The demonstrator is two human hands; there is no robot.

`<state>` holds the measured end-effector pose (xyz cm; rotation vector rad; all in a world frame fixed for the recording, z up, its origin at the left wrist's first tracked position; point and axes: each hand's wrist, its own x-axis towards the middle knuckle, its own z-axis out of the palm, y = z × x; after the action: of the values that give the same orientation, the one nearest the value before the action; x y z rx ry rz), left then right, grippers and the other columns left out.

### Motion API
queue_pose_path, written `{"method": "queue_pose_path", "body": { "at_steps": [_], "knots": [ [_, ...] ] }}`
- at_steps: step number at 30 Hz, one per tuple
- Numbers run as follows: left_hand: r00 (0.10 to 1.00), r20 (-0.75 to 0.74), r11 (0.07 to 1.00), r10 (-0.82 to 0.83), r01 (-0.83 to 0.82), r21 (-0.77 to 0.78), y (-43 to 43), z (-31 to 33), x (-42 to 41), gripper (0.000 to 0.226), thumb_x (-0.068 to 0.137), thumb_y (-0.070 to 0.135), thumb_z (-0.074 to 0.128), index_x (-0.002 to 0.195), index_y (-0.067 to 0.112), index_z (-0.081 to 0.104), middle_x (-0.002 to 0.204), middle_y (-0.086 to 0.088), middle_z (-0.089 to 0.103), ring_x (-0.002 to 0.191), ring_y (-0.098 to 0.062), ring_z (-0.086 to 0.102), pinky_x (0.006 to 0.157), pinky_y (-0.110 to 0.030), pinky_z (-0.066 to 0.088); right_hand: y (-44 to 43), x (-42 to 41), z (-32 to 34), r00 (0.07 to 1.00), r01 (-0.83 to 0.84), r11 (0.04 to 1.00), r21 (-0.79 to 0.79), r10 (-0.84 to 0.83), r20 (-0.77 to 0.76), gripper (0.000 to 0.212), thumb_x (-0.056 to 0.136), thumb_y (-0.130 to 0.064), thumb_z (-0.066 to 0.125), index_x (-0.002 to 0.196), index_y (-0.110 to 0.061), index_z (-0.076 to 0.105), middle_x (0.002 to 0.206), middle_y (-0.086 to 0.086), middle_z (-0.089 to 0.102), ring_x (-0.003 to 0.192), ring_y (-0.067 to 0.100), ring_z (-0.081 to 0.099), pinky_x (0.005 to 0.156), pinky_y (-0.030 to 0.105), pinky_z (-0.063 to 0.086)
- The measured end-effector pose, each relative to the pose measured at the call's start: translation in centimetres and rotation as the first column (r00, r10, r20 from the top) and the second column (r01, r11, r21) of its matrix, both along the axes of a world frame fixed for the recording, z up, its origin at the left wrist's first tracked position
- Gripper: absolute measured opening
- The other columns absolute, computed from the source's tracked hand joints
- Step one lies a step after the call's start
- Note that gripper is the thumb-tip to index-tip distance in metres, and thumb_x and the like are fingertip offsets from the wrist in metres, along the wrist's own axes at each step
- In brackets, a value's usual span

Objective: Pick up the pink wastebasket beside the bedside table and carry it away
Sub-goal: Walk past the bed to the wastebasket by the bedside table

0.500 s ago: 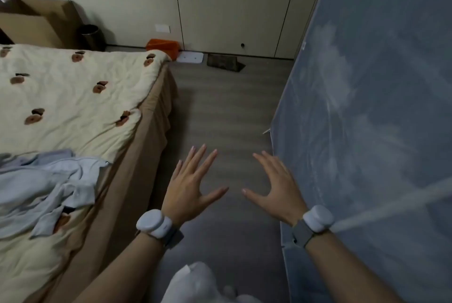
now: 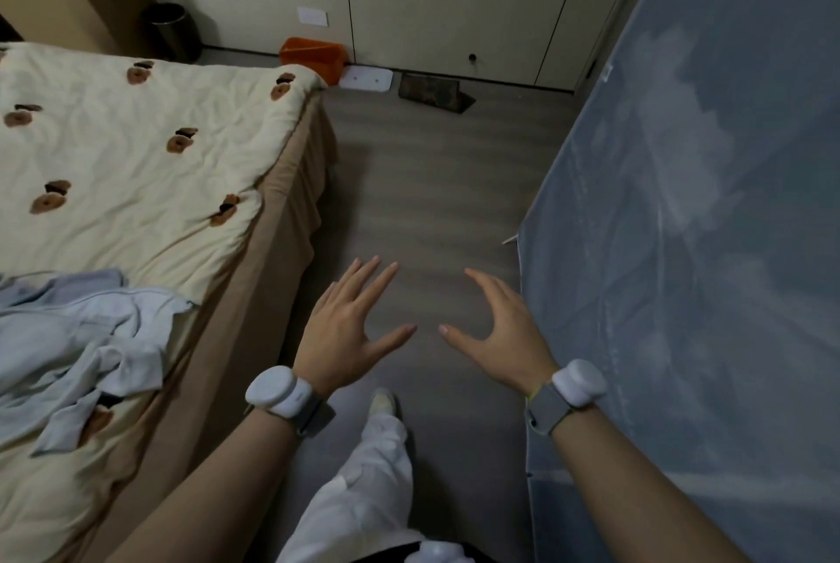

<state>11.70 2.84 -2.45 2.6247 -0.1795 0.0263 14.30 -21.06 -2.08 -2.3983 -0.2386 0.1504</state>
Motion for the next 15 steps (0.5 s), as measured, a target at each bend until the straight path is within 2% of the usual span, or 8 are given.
{"method": "queue_pose_path", "body": {
  "at_steps": [4, 11, 15],
  "knots": [
    [0.999, -0.035, 0.999, 0.012, -0.014, -0.05, 1.7, -0.5, 5.9, 0.085, 0.081, 0.078, 0.045, 0.152, 0.043, 0.012, 0.163, 0.009, 0.016, 0.151, -0.014, 0.006, 0.12, -0.044, 0.019, 1.6, 5.7, 0.3, 0.999, 0.025, 0.999, 0.029, -0.024, -0.049, 0.082, 0.073, -0.064, 0.065, 0.144, -0.033, 0.039, 0.148, -0.005, 0.045, 0.136, 0.016, 0.042, 0.112, 0.04, 0.038],
    [0.999, -0.048, 0.992, 0.02, -0.026, -0.127, 6.0, 0.9, 15.6, 0.086, 0.081, 0.077, 0.046, 0.152, 0.042, 0.015, 0.163, 0.009, 0.018, 0.15, -0.011, 0.008, 0.117, -0.033, 0.013, 4.8, 15.5, 1.7, 0.996, 0.073, 0.996, 0.055, -0.071, -0.047, 0.071, 0.078, -0.058, 0.068, 0.14, -0.034, 0.044, 0.143, -0.008, 0.049, 0.133, 0.013, 0.045, 0.109, 0.036, 0.04],
    [1.0, -0.017, 0.993, -0.004, 0.002, -0.114, 7.6, 2.1, 21.7, 0.084, 0.082, 0.074, 0.048, 0.152, 0.038, 0.02, 0.162, 0.008, 0.022, 0.15, -0.012, 0.011, 0.117, -0.029, 0.013, 6.1, 20.5, 2.4, 0.995, 0.094, 0.993, 0.067, -0.092, -0.033, 0.066, 0.081, -0.053, 0.069, 0.139, -0.033, 0.045, 0.141, -0.012, 0.048, 0.131, 0.008, 0.044, 0.106, 0.026, 0.037]
  ]
}}
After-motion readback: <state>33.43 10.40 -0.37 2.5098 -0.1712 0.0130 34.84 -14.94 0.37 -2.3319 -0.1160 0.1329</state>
